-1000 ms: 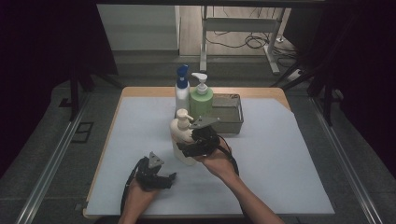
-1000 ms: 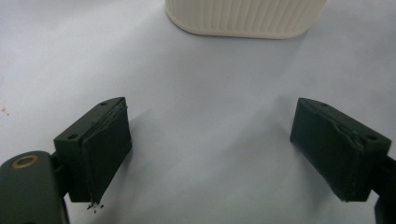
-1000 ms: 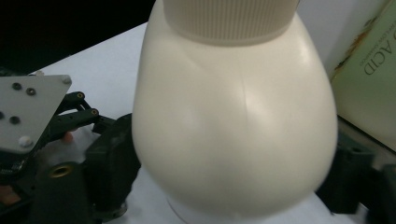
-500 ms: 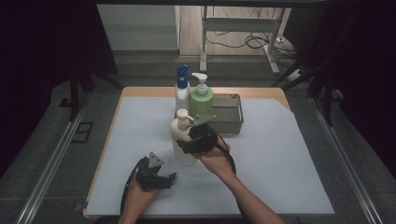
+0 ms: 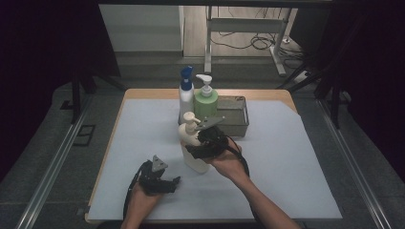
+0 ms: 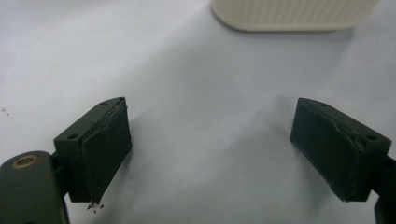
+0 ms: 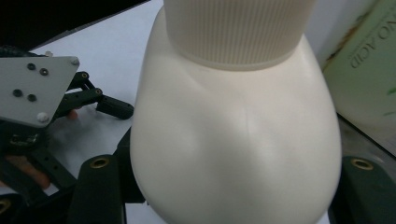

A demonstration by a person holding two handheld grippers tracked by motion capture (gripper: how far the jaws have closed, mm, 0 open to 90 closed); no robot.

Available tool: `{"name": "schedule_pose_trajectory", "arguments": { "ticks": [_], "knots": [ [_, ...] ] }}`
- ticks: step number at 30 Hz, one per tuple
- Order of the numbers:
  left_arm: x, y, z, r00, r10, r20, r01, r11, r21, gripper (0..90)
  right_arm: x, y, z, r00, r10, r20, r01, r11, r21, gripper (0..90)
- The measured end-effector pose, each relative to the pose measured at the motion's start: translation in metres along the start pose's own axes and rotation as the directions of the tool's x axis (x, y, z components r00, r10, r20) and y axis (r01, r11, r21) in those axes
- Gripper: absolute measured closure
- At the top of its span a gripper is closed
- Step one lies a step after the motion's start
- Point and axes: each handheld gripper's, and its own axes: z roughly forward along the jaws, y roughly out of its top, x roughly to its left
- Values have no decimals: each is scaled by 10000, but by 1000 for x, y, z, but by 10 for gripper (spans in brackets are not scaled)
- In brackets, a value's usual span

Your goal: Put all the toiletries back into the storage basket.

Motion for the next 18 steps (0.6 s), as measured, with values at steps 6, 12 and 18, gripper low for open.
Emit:
{"name": "schedule_pose_trajectory", "arguments": {
  "ticks": [6, 12, 18],
  "knots": [
    [0, 0, 0, 10000, 28, -3, -28, 10000, 24, 120, -8, -1, -16, 9998, 177, 70, -177, 9998, -60, 368],
    [0, 0, 0, 10000, 29, -1, -29, 10000, 25, 120, -16, -3, -33, 9994, 340, 89, -338, 9993, -179, 368],
    [0, 0, 0, 10000, 31, 8, -31, 10000, 33, 120, -25, -3, -50, 9987, 469, 181, -463, 9984, -323, 368]
  ]
}}
